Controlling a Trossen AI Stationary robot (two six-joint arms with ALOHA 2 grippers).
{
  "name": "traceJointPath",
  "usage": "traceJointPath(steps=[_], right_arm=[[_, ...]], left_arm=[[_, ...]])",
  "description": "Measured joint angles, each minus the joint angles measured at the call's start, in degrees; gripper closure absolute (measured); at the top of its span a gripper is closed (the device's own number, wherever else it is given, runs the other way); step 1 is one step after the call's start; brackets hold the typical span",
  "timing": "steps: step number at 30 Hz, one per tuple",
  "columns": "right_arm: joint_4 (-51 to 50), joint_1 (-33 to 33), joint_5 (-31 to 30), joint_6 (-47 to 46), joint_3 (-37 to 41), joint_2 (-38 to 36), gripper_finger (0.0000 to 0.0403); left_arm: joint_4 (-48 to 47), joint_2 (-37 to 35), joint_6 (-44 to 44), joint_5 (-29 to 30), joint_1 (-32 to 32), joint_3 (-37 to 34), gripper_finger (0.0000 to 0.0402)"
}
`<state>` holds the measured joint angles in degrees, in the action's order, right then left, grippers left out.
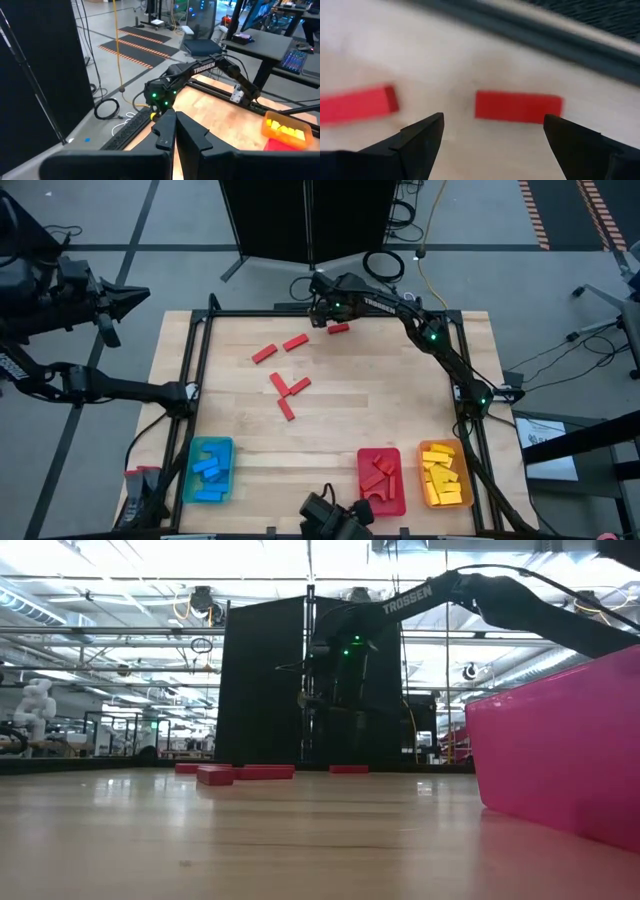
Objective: Sort blocks
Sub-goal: Put the red block into the red bin
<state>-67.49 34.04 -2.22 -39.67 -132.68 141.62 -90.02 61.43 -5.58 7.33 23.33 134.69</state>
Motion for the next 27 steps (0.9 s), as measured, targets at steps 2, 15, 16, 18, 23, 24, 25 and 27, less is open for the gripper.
traceJointPath(steps=[2, 15, 16, 18, 23, 24, 25, 27], right_arm=[[-0.2, -0.1, 3.2, 5.1, 0.1, 0.2, 0.0064], [-17.6, -1.5, -5.4, 59.8, -1.7, -2.5, 0.0064], [-16.2, -1.2, -4.2, 60.7, -1.7, -2.5, 0.0064], [-12.3, -0.6, -2.2, 61.5, -1.7, -2.5, 0.0064], [-8.9, -0.2, -2.4, 64.2, -1.7, -2.0, 0.0064], [-9.2, -0.2, -2.3, 64.3, -1.7, -1.7, 0.0064], [-9.3, -0.3, -2.3, 64.2, -1.7, -1.4, 0.0064], [-9.2, -0.4, -2.2, 63.0, -1.7, -0.8, 0.0064]], left_arm=[[0.0, 0.0, 0.0, -0.4, 0.0, 0.0, 0.0385], [0.0, 0.0, 0.5, -1.2, 0.0, 0.0, 0.0385], [0.0, 0.0, 0.5, -1.2, 0.0, 0.0, 0.0385], [0.0, 0.0, 0.5, -1.2, 0.0, 0.0, 0.0385], [0.0, 0.0, 0.3, -1.0, 0.0, 0.0, 0.0385], [0.0, 0.0, 0.3, -1.0, 0.0, 0.0, 0.0385], [0.0, 0.0, 0.2, -1.0, 0.0, 0.0, 0.0385], [0.0, 0.0, 0.1, -0.8, 0.0, 0.0, 0.0385]])
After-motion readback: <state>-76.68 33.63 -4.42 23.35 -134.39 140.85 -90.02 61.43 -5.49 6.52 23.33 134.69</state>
